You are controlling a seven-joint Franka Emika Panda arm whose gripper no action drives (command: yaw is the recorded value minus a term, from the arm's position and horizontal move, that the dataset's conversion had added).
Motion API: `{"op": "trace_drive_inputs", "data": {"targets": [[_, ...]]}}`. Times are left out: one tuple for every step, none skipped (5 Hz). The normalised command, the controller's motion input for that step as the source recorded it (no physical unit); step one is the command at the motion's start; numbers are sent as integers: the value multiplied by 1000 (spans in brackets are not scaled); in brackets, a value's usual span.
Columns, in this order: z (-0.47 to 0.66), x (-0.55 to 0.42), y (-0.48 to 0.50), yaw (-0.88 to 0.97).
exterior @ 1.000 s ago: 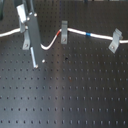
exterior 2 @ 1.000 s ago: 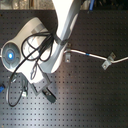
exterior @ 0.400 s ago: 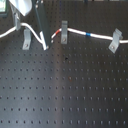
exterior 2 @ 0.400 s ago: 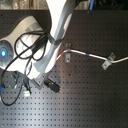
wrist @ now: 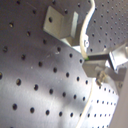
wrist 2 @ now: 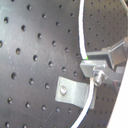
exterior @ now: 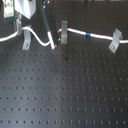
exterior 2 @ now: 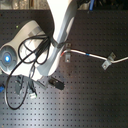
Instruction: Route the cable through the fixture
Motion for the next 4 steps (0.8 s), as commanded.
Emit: {"op": "trace_drive_inputs", "data": {"targets": [[1, -24, -43, -311], [-2, -215, -1, -568], [-2, -193, 9, -677], [258, -340, 44, -426]]}}
